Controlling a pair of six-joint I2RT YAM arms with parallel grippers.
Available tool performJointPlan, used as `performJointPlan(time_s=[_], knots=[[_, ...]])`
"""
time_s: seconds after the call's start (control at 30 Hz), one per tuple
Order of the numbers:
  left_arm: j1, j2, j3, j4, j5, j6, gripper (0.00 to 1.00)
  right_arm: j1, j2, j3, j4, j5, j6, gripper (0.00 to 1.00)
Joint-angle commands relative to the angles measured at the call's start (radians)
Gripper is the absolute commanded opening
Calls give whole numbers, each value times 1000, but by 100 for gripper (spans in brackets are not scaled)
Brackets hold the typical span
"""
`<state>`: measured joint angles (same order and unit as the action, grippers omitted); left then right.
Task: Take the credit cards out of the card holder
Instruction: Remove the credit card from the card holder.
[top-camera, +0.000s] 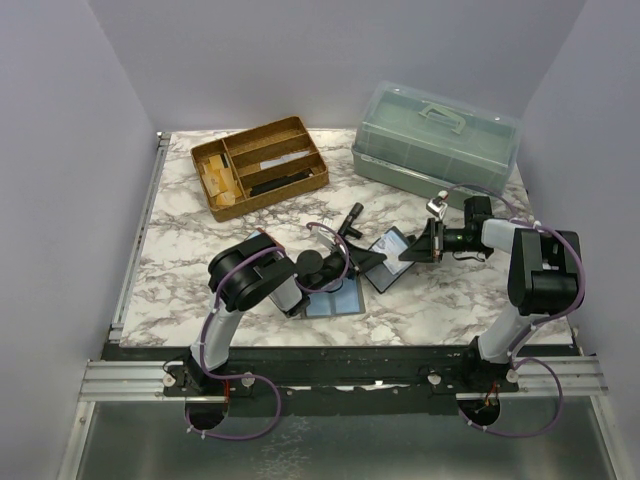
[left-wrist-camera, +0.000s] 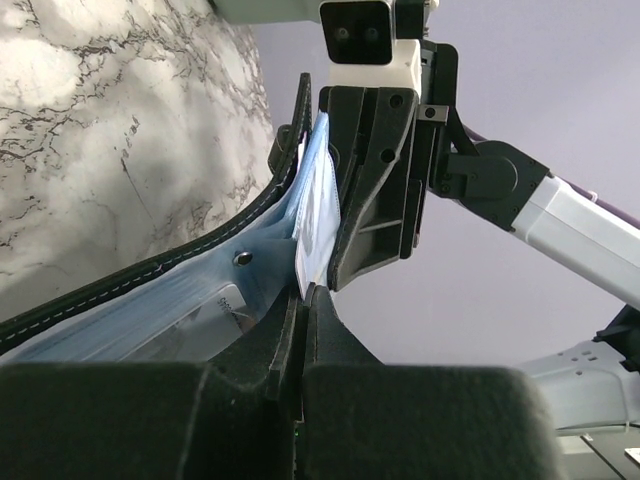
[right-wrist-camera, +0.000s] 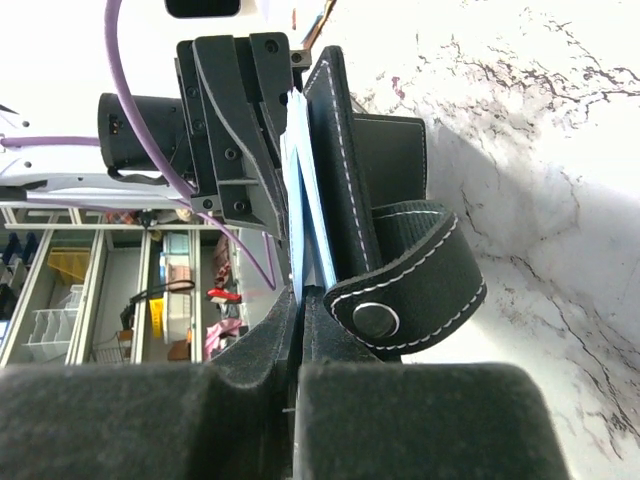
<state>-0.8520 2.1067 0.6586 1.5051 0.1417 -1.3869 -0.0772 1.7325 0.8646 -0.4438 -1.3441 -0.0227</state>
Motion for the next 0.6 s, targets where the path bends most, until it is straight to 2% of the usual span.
performJointPlan(time_s=[0.0,0.23,0.47,0.57], knots=[[16,36,-39,149,30,34,0,-58,15,9,27,-65,2,4],[18,35,-55,150,32,34,0,-66,22,14,13,-72,-10,9],[18,43,-44,150,53,27,0,-68,24,21,-13,-66,-39,6],[18,51,-26,149,75,29,0,-68,27,21,-16,-54,-43,15]])
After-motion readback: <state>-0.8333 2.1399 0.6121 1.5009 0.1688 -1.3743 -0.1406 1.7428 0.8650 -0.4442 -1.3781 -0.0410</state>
